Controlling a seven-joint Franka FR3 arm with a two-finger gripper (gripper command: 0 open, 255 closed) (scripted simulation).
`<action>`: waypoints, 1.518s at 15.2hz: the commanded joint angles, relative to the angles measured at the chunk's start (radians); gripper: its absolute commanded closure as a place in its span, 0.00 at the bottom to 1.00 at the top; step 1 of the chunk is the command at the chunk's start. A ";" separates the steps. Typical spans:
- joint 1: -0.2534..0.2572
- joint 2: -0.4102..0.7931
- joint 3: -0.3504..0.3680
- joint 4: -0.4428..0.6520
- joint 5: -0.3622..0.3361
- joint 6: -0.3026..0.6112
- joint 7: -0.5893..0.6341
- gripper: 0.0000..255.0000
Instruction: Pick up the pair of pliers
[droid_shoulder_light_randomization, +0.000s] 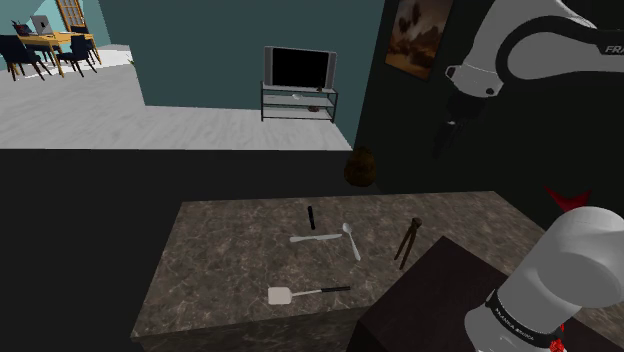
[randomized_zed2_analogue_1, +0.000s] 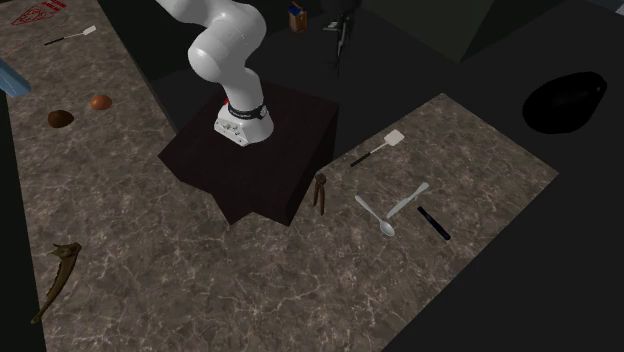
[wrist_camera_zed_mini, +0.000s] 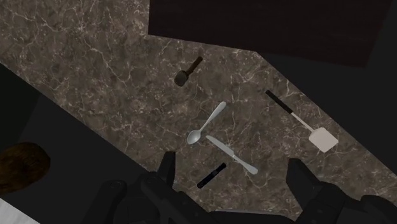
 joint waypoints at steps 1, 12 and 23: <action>-0.009 -0.006 -0.019 -0.071 -0.015 0.068 -0.013 0.00; -0.090 0.144 -0.143 -0.337 -0.121 0.491 -0.088 0.00; -0.168 0.581 -0.255 -0.404 -0.223 1.001 -0.145 0.00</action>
